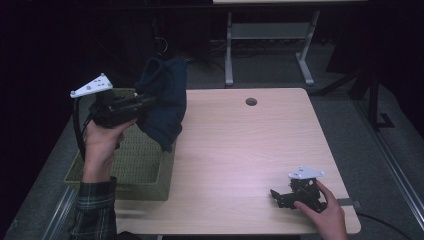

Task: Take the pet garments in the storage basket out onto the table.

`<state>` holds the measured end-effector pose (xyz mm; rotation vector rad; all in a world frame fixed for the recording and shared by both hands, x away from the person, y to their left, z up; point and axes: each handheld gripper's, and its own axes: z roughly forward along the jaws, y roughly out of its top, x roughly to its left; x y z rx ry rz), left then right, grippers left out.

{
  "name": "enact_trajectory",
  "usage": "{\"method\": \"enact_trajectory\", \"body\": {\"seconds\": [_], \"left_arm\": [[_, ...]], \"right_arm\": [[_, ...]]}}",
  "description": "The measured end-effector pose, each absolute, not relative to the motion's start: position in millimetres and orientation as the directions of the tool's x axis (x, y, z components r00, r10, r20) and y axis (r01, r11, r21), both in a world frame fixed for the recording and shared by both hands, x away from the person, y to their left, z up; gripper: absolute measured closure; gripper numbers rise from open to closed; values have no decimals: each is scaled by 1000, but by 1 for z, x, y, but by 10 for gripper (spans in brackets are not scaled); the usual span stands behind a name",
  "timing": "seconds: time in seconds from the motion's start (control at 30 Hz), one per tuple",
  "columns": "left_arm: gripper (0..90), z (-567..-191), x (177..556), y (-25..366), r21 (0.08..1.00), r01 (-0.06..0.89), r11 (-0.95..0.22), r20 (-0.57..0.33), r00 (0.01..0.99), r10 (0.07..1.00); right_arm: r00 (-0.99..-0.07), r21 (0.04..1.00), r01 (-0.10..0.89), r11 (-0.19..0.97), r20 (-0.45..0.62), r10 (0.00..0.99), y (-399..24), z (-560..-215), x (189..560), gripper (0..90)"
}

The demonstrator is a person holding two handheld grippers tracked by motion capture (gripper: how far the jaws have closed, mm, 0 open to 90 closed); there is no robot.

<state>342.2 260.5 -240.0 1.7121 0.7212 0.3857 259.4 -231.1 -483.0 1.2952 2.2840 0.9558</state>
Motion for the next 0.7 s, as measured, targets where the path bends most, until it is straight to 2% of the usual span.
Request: {"method": "enact_trajectory", "body": {"seconds": [0.7], "left_arm": [[705, -255, 361, 181, 951, 249, -181, -121, 842, 526]], "right_arm": [[-522, 700, 621, 354, 32, 852, -231, -483, 259, 5]]}}
